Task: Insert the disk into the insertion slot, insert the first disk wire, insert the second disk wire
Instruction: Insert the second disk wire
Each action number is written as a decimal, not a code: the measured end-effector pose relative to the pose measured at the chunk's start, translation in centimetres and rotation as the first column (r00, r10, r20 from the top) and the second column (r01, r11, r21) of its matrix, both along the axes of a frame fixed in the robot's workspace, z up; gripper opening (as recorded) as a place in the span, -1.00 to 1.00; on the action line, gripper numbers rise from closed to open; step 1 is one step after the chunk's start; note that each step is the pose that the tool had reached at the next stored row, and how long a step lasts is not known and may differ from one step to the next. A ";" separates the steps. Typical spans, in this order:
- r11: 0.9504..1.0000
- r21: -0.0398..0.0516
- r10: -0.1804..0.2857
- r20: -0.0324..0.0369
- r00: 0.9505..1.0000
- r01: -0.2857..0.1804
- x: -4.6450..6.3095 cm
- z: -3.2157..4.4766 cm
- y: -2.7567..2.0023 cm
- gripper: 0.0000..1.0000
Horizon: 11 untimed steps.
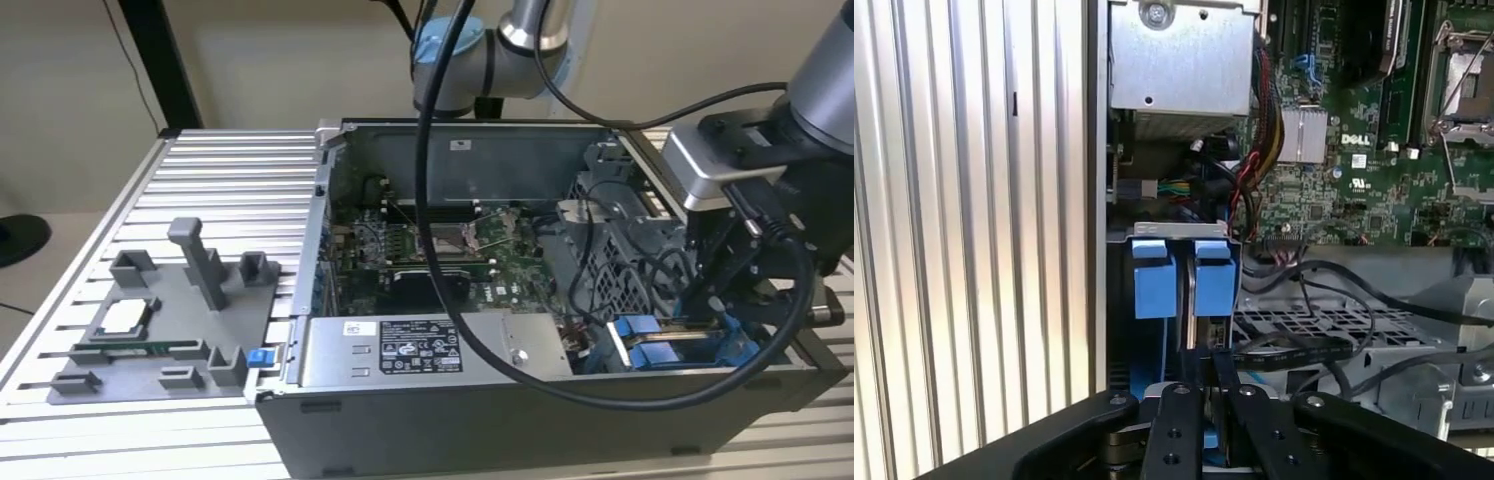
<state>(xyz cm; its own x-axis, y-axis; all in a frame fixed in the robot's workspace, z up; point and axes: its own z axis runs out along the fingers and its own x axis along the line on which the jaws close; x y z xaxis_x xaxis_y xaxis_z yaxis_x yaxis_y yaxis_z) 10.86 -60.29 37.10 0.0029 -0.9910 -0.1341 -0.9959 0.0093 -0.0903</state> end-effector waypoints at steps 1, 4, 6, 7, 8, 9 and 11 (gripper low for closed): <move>1.000 0.000 0.000 0.002 1.000 0.000 0.0 -0.13 0.02 -1.00; 1.000 0.000 0.000 0.008 1.000 0.000 0.0 -0.49 0.07 -1.00; 1.000 0.001 0.000 0.012 1.000 0.000 0.0 -0.73 0.15 -1.00; 1.000 0.001 0.000 0.014 1.000 0.000 0.0 -0.81 0.20 -1.00; 1.000 0.001 0.000 0.016 1.000 0.000 0.0 -0.90 0.27 -1.00; 1.000 0.002 0.000 0.017 1.000 0.000 0.0 -0.99 0.34 -1.00; 1.000 0.004 0.000 0.020 1.000 0.000 0.0 -1.12 0.41 -1.00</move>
